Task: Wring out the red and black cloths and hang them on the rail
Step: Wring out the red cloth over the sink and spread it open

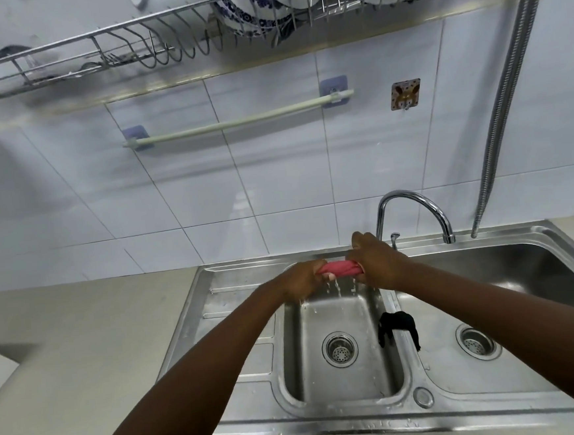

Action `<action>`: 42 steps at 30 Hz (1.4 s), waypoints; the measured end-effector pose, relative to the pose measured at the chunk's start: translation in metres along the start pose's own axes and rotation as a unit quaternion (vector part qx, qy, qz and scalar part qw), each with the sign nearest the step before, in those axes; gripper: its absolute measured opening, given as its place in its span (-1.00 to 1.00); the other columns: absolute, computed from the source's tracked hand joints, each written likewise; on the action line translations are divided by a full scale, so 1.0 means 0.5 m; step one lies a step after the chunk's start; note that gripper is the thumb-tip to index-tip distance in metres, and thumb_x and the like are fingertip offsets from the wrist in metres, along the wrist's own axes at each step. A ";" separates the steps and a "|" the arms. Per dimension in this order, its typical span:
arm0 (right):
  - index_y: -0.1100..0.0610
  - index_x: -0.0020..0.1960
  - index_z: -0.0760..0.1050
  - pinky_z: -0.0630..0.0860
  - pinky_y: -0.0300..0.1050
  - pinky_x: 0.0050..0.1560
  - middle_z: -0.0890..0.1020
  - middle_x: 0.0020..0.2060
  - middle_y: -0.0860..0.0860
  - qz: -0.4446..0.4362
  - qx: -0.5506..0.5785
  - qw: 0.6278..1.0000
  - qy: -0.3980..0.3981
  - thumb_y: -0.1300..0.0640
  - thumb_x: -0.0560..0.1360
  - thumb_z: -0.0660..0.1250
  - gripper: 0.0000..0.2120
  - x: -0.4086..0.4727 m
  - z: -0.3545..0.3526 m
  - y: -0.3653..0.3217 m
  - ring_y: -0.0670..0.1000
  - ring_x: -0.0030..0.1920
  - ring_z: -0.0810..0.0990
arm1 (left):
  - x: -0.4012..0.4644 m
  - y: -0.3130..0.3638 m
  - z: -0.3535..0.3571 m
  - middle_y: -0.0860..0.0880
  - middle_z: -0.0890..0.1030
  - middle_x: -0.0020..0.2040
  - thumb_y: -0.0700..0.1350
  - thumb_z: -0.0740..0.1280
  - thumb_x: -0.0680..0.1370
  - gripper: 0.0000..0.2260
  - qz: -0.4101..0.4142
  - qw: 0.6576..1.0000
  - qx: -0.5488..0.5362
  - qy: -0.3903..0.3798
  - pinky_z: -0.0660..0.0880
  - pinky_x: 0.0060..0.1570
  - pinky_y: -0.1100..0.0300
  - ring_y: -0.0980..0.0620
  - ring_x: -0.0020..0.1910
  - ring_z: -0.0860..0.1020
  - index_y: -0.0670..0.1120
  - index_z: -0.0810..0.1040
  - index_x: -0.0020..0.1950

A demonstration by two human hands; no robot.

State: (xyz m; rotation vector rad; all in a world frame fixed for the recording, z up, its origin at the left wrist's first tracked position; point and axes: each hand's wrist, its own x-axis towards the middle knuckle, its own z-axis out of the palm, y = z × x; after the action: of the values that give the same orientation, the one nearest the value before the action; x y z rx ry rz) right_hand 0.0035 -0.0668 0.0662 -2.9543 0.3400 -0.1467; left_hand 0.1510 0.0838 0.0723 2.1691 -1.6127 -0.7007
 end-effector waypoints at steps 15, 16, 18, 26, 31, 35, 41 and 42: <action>0.18 -0.08 0.52 0.42 -0.10 -0.15 0.66 -0.15 0.16 0.058 0.016 0.998 -0.011 -0.02 0.44 0.34 -0.74 0.005 -0.035 -0.007 0.15 -0.08 0.61 | 0.007 0.020 -0.021 -0.11 0.63 0.00 0.08 0.15 0.62 -0.75 -0.005 0.996 0.079 0.034 0.44 -0.12 0.08 -0.07 -0.09 0.54 -0.05 0.48 0.09; 0.19 -0.14 0.53 0.39 -0.11 -0.18 0.65 -0.17 0.17 0.070 0.038 0.997 -0.021 0.01 0.44 0.32 -0.78 0.008 -0.036 -0.010 0.15 -0.10 0.61 | 0.008 0.018 -0.014 -0.13 0.65 -0.01 0.07 0.14 0.62 -0.76 -0.001 0.990 0.122 0.074 0.48 -0.09 0.04 -0.11 -0.08 0.56 -0.05 0.47 0.08; 0.13 -0.30 0.47 0.32 -0.15 -0.30 0.60 -0.30 0.13 0.103 0.107 0.987 -0.055 0.05 0.45 0.28 -0.79 0.014 -0.035 -0.015 0.11 -0.21 0.58 | 0.010 0.006 -0.002 -0.13 0.67 -0.06 0.05 0.15 0.60 -0.82 0.022 0.967 0.201 0.153 0.53 -0.13 0.04 -0.13 -0.13 0.59 -0.02 0.43 0.06; 0.05 -0.20 0.54 0.34 -0.31 -0.55 0.50 -0.57 -0.11 0.161 0.353 0.916 -0.100 0.01 0.40 0.38 -0.89 -0.016 -0.034 -0.025 -0.20 -0.62 0.42 | 0.013 -0.005 0.025 -0.03 0.64 -0.20 0.09 0.13 0.54 -0.90 0.042 0.960 0.191 0.199 0.21 -0.42 0.25 -0.03 -0.29 0.57 0.09 0.34 -0.03; -0.08 -0.24 0.46 0.37 -0.24 -0.42 0.53 -0.46 -0.11 0.101 0.349 0.929 -0.066 -0.10 0.56 0.18 -0.76 -0.044 -0.035 -0.007 -0.12 -0.49 0.46 | -0.004 0.000 0.015 -0.01 0.52 -0.01 0.04 0.29 0.57 -0.81 0.008 0.989 -0.131 0.074 0.45 -0.33 0.28 0.06 -0.19 0.52 0.09 0.31 0.10; -0.10 -0.34 0.44 0.34 -0.23 -0.33 0.51 -0.44 -0.13 0.112 0.264 0.958 0.003 -0.01 0.59 0.16 -0.67 -0.052 -0.029 -0.001 -0.15 -0.41 0.47 | -0.016 0.012 0.009 -0.02 0.54 0.02 -0.07 0.28 0.59 -0.83 -0.022 0.975 -0.206 0.077 0.48 -0.31 0.32 0.10 -0.14 0.53 -0.05 0.48 0.17; 0.08 -0.15 0.63 0.35 -0.37 -0.21 0.67 -0.23 0.03 0.119 0.289 0.938 0.149 0.07 0.56 0.23 -0.76 -0.056 -0.021 -0.007 -0.05 -0.22 0.56 | -0.027 0.031 0.021 0.10 0.60 -0.19 0.15 0.27 0.54 -0.85 -0.019 0.979 -0.192 0.070 0.42 -0.29 0.28 0.19 -0.31 0.51 0.18 0.54 0.06; 0.07 -0.13 0.64 0.36 -0.33 -0.20 0.67 -0.22 0.03 0.121 0.287 0.938 0.154 0.06 0.56 0.23 -0.77 -0.057 -0.021 -0.008 -0.04 -0.21 0.56 | -0.024 0.032 0.021 0.08 0.62 -0.13 0.19 0.35 0.48 -0.80 -0.020 0.980 -0.185 0.071 0.45 -0.21 0.22 0.15 -0.24 0.54 0.17 0.55 0.04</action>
State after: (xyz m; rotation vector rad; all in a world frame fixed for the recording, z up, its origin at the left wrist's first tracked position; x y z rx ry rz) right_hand -0.0245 -0.0578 0.0750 -2.2871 0.5825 -0.5716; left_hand 0.1296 0.0909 0.0748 1.9350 -1.2554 -0.7684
